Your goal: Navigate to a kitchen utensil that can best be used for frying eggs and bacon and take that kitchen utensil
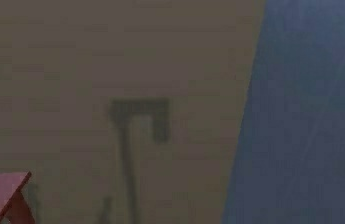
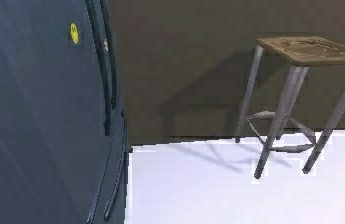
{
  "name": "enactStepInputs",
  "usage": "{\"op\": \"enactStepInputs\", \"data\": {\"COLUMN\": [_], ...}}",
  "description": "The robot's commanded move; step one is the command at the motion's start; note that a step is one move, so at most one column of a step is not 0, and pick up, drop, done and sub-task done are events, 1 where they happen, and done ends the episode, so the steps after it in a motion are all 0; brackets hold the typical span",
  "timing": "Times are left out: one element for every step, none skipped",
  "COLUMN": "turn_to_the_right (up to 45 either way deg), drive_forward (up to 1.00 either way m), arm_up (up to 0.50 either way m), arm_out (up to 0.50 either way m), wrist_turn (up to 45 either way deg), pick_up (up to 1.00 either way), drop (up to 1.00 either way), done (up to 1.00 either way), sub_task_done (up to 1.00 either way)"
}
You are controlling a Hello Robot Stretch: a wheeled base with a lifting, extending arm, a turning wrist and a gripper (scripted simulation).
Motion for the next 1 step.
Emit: {"op": "enactStepInputs", "data": {"turn_to_the_right": [-3.0], "drive_forward": [0.0], "arm_up": [0.0], "arm_out": [0.0], "wrist_turn": [0.0], "pick_up": [0.0], "drop": [0.0], "done": [0.0], "sub_task_done": [0.0]}}
